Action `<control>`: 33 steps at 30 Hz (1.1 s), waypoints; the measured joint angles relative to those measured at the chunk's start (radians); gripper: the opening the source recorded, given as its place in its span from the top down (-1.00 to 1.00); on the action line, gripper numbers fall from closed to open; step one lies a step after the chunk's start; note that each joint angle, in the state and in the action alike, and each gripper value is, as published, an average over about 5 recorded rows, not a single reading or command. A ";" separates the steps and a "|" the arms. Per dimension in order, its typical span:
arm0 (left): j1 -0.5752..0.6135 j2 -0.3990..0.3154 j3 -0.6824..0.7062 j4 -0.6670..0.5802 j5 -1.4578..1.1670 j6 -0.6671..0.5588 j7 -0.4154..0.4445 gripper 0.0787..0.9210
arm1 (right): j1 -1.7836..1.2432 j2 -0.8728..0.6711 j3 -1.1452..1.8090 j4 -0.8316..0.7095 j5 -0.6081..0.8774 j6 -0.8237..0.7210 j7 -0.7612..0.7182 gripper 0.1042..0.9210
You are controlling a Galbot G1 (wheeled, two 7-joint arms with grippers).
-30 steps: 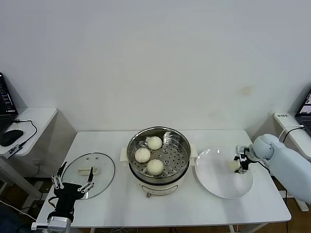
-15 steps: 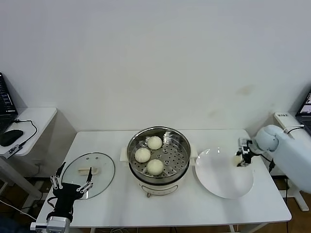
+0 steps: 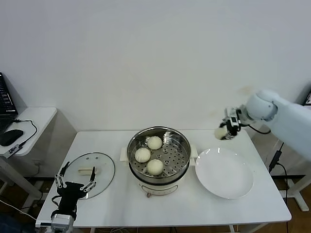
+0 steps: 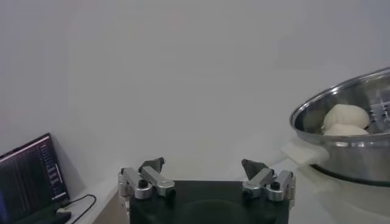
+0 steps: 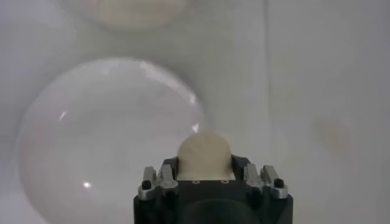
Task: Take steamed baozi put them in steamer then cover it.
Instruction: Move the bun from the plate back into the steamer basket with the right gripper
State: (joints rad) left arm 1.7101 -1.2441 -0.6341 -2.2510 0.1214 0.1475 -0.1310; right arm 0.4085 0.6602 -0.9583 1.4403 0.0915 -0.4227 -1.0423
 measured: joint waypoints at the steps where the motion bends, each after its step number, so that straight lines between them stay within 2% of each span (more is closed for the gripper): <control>1: 0.000 0.000 0.000 0.000 0.000 0.000 0.000 -0.77 | 0.029 0.011 -0.021 0.015 0.025 -0.013 0.007 -0.13; 9: 0.002 -0.002 0.003 -0.009 0.005 0.000 -0.001 -0.77 | 0.156 0.111 -0.132 0.126 0.238 -0.128 0.098 -0.14; 15: 0.003 -0.001 -0.007 -0.018 0.003 0.001 -0.001 -0.77 | 0.170 0.177 -0.190 0.162 0.343 -0.201 0.173 -0.14; 23: 0.000 -0.006 -0.014 -0.020 0.000 0.001 -0.001 -0.77 | 0.134 0.248 -0.240 0.161 0.386 -0.254 0.246 -0.15; 33: -0.004 -0.007 -0.020 -0.015 -0.003 0.001 -0.001 -0.77 | 0.052 0.304 -0.250 0.108 0.362 -0.282 0.281 -0.16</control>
State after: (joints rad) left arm 1.7060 -1.2510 -0.6538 -2.2663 0.1183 0.1484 -0.1318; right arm 0.4602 0.9644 -1.2086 1.5486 0.4530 -0.7051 -0.7618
